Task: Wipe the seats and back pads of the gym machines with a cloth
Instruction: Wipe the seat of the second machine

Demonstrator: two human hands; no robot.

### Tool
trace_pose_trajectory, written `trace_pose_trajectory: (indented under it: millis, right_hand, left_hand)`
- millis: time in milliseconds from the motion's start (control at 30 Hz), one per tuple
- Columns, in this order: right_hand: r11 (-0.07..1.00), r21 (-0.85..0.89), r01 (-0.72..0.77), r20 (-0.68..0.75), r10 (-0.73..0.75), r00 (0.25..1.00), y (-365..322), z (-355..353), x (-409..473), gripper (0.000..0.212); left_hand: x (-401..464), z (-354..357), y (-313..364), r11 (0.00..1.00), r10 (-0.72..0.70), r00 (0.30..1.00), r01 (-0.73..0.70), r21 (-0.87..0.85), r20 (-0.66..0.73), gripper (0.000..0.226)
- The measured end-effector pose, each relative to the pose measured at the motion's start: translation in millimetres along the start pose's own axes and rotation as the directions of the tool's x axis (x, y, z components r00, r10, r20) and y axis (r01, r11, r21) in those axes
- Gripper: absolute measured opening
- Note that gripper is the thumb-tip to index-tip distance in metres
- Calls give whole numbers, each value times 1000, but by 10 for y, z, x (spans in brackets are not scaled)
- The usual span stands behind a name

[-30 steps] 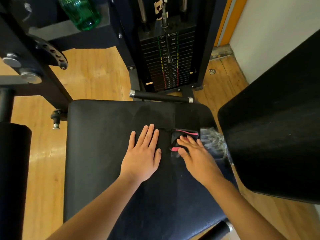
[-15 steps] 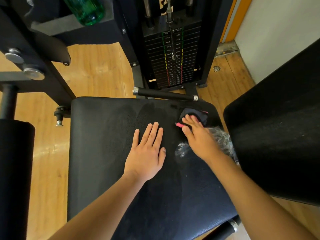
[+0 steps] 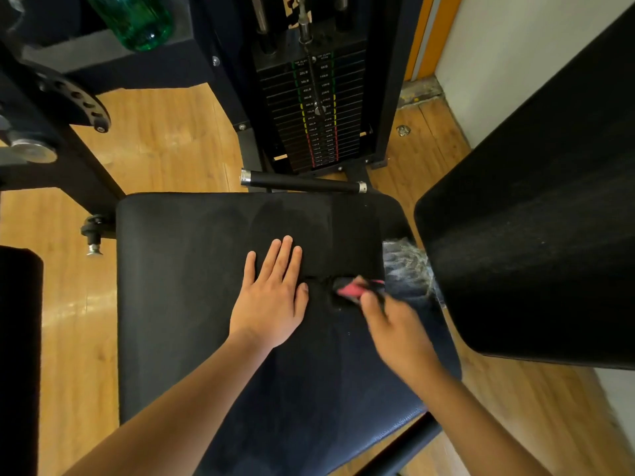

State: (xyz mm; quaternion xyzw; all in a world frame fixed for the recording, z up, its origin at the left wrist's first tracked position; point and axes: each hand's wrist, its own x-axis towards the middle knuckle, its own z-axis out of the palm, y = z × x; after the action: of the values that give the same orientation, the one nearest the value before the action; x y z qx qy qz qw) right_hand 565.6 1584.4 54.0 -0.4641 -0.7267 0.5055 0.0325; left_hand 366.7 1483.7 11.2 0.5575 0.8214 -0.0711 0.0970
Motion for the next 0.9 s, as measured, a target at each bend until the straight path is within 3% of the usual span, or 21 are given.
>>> trace_pose_trajectory:
  millis: [67,167,233,300,367,500,667,733,900]
  right_hand:
    - [995,60,-76,-146,84,986,-198,-137,198,37]
    - [994,110,-30,-307,62,950,-413,-253,533,38]
    - [1000,3,11,-240,-9,971,-398,-178,683,43]
    - [981,-182,73,-20,-77,997,-223,42,699,47]
    - [932,-315,182,96,-159,983,-7,253,634,50]
    - [901,-365,233,118,-203,972,229,393,388,56]
    - [886,-374,275,201,-212,956,324,439,-112,87]
    - [886,-375,272,210,-204,956,297,407,-223,80]
    - [950,-277,146,46,-139,989,100,332,-158,50]
  left_hand:
    - [-1,-5,5,1000,-2,1000,2,-3,1,67]
    - [2,-11,0,1000,5,1000,-5,0,9,68]
    - [-1,-15,0,1000,4,1000,-4,-6,4,68]
    - [-3,-19,3,1000,5,1000,-5,-15,-7,68]
    - [0,-16,6,1000,5,1000,-5,-15,-11,68]
    - [-3,-9,1,1000,11,1000,-11,-9,-5,67]
    - [-4,-11,1,1000,16,1000,-16,-9,-21,67]
    - [-9,-1,-4,1000,13,999,-14,-14,-32,67]
    - [-16,-3,-2,1000,14,999,-14,-6,-31,67]
